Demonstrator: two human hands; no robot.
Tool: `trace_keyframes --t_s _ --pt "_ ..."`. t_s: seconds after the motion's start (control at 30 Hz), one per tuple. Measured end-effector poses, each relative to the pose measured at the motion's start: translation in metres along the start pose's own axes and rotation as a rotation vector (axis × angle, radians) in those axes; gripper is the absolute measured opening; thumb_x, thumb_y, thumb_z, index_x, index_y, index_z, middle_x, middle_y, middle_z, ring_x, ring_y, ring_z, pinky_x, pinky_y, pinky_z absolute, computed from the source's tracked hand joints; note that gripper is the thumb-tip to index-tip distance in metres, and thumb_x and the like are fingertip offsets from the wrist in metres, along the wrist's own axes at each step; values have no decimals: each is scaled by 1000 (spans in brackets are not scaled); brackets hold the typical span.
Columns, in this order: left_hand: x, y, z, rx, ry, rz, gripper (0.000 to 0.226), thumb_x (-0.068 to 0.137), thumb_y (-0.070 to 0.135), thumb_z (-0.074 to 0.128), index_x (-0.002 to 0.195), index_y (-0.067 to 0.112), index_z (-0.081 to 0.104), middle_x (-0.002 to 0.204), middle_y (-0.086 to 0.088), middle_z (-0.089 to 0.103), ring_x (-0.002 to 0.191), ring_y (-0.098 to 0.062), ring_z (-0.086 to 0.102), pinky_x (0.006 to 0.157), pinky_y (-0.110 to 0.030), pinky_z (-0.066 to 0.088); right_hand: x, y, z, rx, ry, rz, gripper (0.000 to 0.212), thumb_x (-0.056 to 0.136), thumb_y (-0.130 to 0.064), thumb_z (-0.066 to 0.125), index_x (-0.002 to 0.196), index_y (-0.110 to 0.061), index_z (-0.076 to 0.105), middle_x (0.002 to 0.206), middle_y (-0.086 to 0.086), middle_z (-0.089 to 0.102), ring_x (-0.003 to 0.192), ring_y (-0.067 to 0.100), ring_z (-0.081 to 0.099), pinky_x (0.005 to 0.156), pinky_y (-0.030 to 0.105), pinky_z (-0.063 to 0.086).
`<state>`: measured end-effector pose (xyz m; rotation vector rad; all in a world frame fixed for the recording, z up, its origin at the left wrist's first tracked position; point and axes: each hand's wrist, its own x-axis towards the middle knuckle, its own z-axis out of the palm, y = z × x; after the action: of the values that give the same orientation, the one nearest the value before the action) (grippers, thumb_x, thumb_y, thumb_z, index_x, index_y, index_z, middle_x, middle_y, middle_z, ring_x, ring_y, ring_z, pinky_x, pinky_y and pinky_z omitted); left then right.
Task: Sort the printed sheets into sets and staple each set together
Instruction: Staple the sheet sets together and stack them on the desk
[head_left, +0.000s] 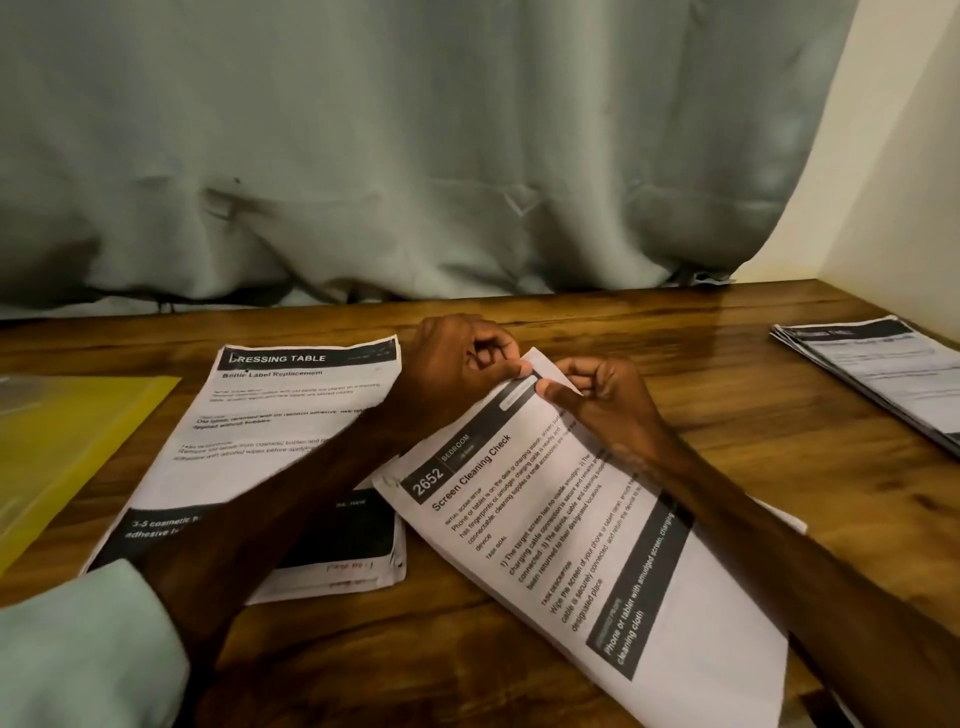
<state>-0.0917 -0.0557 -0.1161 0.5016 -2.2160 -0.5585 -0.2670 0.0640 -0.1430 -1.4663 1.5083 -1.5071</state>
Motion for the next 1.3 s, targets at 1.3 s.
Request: trace_keyframes --t_s 1.3 --pt "-13 -8 4 734 109 635 26 89 26 79 109 10 74 119 -12 72 107 -30 66 70 -37 57 1 -3 0 -10 -8 32 11 96 -8 67 105 -6 74 93 6 80 80 26 77 68 33 63"
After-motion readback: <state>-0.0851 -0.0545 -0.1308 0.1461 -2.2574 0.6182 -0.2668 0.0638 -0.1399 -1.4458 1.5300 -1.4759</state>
